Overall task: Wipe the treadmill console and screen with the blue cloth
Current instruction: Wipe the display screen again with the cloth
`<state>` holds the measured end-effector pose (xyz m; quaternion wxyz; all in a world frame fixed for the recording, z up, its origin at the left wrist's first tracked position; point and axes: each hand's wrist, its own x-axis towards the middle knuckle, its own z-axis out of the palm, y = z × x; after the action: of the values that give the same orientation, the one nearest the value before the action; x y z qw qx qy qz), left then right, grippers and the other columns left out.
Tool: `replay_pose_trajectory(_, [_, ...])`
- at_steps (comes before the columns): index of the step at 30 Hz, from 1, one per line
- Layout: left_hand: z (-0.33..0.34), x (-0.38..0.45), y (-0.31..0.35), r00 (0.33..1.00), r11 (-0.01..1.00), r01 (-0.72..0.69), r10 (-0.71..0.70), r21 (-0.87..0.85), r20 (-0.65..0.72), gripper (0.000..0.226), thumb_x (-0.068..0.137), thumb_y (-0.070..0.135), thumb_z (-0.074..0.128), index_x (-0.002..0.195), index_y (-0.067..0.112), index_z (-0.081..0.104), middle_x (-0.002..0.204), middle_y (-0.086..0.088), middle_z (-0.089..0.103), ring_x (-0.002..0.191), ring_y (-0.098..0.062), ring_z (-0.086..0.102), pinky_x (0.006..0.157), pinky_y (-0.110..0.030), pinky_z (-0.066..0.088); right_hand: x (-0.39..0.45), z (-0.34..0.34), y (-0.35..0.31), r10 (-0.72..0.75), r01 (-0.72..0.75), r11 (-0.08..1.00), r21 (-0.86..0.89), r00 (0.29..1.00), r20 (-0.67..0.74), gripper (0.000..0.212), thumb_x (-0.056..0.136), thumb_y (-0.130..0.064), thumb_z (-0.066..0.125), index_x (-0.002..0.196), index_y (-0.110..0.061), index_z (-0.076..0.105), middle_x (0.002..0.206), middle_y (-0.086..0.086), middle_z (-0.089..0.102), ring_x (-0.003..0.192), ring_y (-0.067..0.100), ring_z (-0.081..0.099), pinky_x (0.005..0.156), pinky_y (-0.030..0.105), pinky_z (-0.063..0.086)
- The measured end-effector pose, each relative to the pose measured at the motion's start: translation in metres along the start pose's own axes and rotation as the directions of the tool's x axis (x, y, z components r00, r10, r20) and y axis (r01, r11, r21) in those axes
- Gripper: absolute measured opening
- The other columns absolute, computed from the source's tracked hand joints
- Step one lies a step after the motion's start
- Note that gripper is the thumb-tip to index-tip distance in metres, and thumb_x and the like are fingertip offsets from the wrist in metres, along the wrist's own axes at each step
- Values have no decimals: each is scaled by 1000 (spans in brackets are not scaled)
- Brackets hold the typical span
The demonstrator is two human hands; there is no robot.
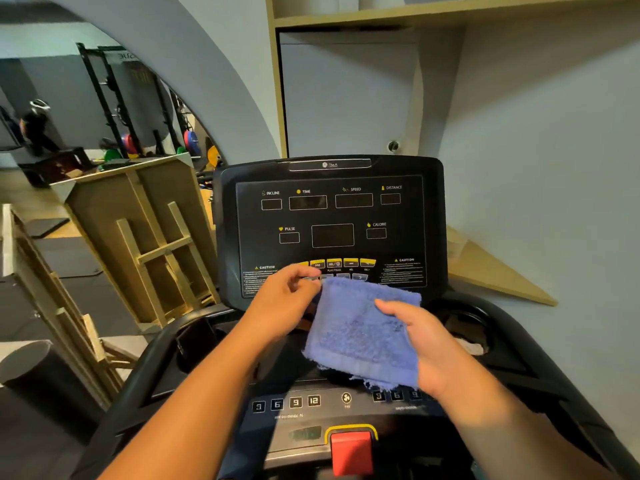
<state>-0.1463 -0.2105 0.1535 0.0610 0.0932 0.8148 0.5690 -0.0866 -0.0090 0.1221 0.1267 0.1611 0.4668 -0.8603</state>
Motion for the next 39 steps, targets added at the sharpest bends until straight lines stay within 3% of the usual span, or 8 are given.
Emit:
replay_pose_trajectory(5, [-42,0,-71,969,999,36,-29,26,-244,19,96,17,59,98,35,63,90,-2,72,77,-23,68,67,-35,56,20,8,-22,-204,196,978,-64,965,-167,32,93,-30,63,114,-5,66,107,18,72,94,34,70,82,46,55])
replay_pose_trajectory(10, [-74,-23,-151,905,961,128,-12,245,-425,19,96,17,59,99,36,60,82,7,68,67,-10,62,64,-24,46,61,56,-60,-580,466,805,-366,747,-326,47,98,-44,57,124,-5,60,127,20,64,115,38,63,97,51,51])
replay_pose_trajectory(15, [-85,-50,-216,912,889,212,-31,405,-410,18,92,17,63,103,32,62,88,12,63,86,-11,60,78,-33,49,143,109,-79,-905,509,233,-829,425,6,64,101,-46,34,154,-11,29,159,12,34,148,25,29,122,40,23])
replay_pose_trajectory(19, [-86,-45,-226,913,861,165,52,481,-405,16,94,24,60,97,39,58,88,19,55,88,-7,51,76,-27,40,215,138,-54,-860,23,-229,-973,463,213,75,100,-48,32,158,-5,11,166,19,9,152,40,4,122,57,9])
replay_pose_trajectory(27, [-86,-27,-217,949,696,125,124,708,-290,29,98,43,32,78,30,50,68,10,51,71,-11,50,67,-32,43,238,127,11,-393,116,-859,-499,475,787,76,103,-51,34,158,-5,7,167,15,1,153,37,-3,123,56,8])
replay_pose_trajectory(31, [-84,-30,-217,943,686,173,91,706,-319,29,100,41,35,79,28,49,65,11,41,63,-12,44,65,-30,37,228,87,-14,-379,90,-875,-477,487,787,71,101,-47,31,158,-8,15,167,12,8,154,34,3,123,53,9])
replay_pose_trajectory(36, [-82,-27,-226,938,681,202,73,704,-340,30,97,49,28,82,32,48,73,10,47,66,-11,50,64,-30,44,236,167,-34,-753,-5,-545,-839,442,487,74,102,-53,21,158,-6,12,167,16,8,153,40,4,121,54,3])
replay_pose_trajectory(39, [-82,-27,-230,933,679,203,83,705,-349,33,96,51,24,83,33,48,76,10,50,68,-11,52,66,-32,49,249,216,-12,-590,111,-718,-687,426,686,76,101,-54,33,158,-7,12,167,13,7,153,38,2,123,55,4])
